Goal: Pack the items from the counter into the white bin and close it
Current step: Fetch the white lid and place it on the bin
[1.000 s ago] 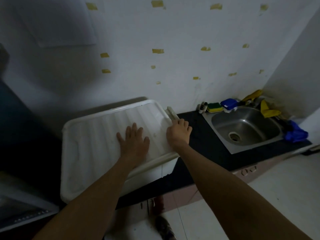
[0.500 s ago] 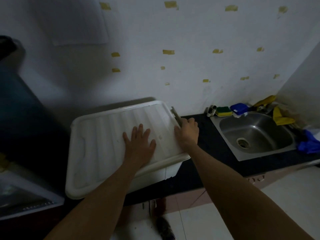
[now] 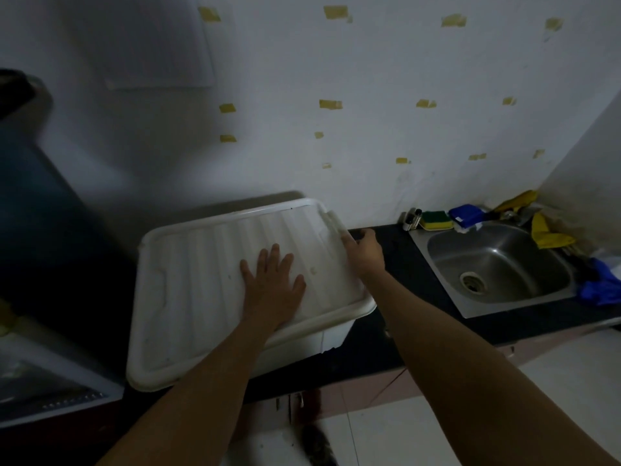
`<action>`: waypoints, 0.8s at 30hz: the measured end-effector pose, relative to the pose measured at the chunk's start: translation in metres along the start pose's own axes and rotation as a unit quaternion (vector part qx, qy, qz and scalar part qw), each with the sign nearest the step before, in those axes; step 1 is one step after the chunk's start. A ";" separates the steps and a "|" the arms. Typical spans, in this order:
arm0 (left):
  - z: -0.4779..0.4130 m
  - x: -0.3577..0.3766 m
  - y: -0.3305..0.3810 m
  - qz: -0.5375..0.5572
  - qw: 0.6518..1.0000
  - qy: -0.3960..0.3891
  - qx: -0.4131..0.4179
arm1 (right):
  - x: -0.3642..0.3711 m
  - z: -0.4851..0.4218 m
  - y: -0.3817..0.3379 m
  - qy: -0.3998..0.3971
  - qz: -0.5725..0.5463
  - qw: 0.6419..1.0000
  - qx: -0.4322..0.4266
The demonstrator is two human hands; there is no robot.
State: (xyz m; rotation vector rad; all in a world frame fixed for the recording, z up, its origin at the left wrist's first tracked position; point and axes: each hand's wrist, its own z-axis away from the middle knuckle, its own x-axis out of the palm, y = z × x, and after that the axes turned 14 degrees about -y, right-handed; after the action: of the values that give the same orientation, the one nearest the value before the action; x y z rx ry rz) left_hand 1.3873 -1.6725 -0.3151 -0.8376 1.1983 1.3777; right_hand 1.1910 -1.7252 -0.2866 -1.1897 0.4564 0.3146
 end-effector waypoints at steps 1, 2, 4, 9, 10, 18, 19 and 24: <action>0.000 0.000 0.000 0.003 1.000 0.001 0.001 | 0.001 -0.002 0.001 -0.008 0.016 1.000 0.011; 0.000 0.000 -0.001 0.005 1.000 0.002 0.003 | 0.003 -0.005 0.002 -0.019 0.043 0.999 0.016; -0.001 0.001 -0.001 0.008 1.000 0.003 0.003 | 0.004 -0.010 0.000 -0.046 0.079 0.996 0.010; 0.001 0.001 -0.001 0.006 1.000 0.005 0.001 | -0.004 -0.023 -0.009 -0.115 0.124 0.985 0.028; 0.000 0.001 -0.001 0.006 1.000 0.004 0.000 | -0.003 -0.023 -0.010 -0.122 0.145 0.981 0.031; 0.000 -0.002 -0.004 0.027 1.000 0.000 0.012 | 0.012 -0.008 0.002 -0.109 0.207 0.971 0.039; 0.001 -0.005 -0.008 0.042 0.999 0.012 0.019 | 0.009 -0.009 -0.001 -0.122 0.201 0.971 0.044; 0.005 -0.027 -0.065 0.106 0.989 0.096 0.043 | 0.010 -0.011 -0.006 -0.098 0.286 0.952 0.041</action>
State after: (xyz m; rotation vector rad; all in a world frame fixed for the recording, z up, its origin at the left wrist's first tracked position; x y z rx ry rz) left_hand 1.4562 -1.6807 -0.3015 -0.8132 1.5220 1.4282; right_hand 1.2011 -1.7375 -0.2897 -0.9131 0.6293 0.8967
